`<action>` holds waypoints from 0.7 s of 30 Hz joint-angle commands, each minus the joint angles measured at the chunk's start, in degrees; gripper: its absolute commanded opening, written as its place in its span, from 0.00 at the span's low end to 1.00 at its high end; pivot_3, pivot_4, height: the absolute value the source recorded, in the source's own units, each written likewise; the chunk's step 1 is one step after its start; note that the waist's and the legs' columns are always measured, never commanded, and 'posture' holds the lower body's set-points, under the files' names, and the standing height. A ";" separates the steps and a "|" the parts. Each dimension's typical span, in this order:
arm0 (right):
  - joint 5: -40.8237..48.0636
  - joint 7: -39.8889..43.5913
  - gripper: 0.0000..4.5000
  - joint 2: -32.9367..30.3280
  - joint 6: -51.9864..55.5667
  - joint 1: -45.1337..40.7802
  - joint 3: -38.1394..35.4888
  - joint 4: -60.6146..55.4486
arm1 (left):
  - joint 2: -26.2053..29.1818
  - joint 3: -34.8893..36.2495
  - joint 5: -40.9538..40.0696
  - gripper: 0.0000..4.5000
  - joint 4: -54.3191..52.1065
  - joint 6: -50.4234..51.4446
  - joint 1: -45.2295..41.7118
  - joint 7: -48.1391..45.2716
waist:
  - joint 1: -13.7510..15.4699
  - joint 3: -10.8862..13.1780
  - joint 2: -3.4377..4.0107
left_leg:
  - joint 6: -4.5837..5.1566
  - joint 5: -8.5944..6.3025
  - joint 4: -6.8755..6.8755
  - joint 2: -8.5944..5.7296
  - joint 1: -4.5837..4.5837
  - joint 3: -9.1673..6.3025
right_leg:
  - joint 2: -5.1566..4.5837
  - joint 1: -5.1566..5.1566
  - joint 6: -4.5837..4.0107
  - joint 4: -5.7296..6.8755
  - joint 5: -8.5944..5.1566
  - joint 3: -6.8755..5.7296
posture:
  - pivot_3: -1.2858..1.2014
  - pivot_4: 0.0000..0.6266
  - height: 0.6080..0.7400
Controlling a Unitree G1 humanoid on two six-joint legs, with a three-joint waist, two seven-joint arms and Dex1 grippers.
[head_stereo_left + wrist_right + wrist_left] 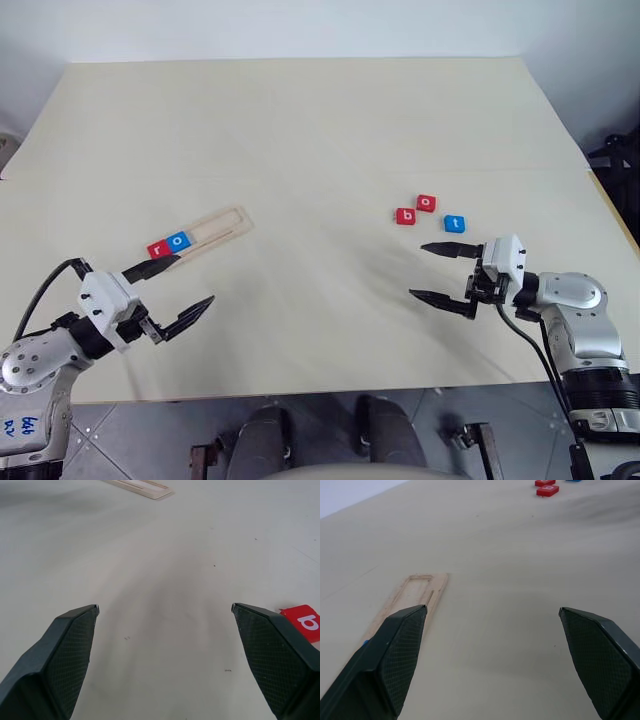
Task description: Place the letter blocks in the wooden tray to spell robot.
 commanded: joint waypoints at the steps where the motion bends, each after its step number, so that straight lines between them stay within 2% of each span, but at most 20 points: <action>1: 0.26 -0.32 0.99 0.68 -0.92 -0.39 0.00 -0.20 | -0.49 1.68 -0.53 1.00 -0.90 0.43 0.53 2.02 | 0.00 0.00 0.00 | 0.00 0.00 0.00 0.00 0.00 0.00 | 0.00 0.00 0.00 0.00 0.00 0.00 | 0.52 0.24 1.00; 4: 0.29 -0.43 0.99 1.77 -0.80 -0.79 0.73 -0.53 | -1.98 3.17 -2.08 1.00 -1.83 1.52 1.63 4.09 | 0.00 0.00 0.00 | 0.00 0.00 0.00 0.00 0.00 -0.01 | 0.00 0.00 0.00 0.00 0.00 0.00 | 0.52 0.24 1.00; 12: 2.40 -2.83 0.99 9.47 2.91 -5.11 4.93 -6.71 | -13.32 13.76 -3.67 1.00 -0.90 -2.79 12.46 13.16 | -0.07 0.00 -0.01 | -0.01 -0.01 0.00 0.04 0.02 -0.05 | 0.01 -0.02 0.00 0.01 0.00 0.03 | 0.52 0.24 1.00; 15: 2.85 -3.76 0.99 11.64 3.99 -6.40 6.24 -8.76 | -15.86 16.19 -3.95 1.00 1.30 -4.83 14.61 14.36 | 0.29 -0.02 -0.04 | 0.02 -0.03 0.04 0.02 0.01 -0.06 | -0.01 0.01 0.00 0.00 0.00 0.02 | 0.52 0.24 1.00; 18: 2.92 -4.32 0.99 12.66 4.84 -7.46 7.11 -9.94 | -15.26 16.75 -3.82 1.00 4.28 -6.10 15.04 12.92 | 0.41 -0.03 -0.05 | 0.04 -0.04 0.04 0.02 0.00 -0.11 | -0.01 0.00 0.00 0.00 0.00 -0.01 | 0.52 0.24 1.00; 21: 2.64 -4.29 0.99 12.55 5.16 -8.11 7.08 -9.46 | -11.88 16.16 -4.87 1.00 6.61 -4.82 12.24 10.77 | 0.66 -0.05 -0.09 | 0.05 -0.06 0.04 0.02 0.01 -0.10 | -0.01 0.00 -0.01 0.01 0.00 -0.01 | 0.52 0.24 1.00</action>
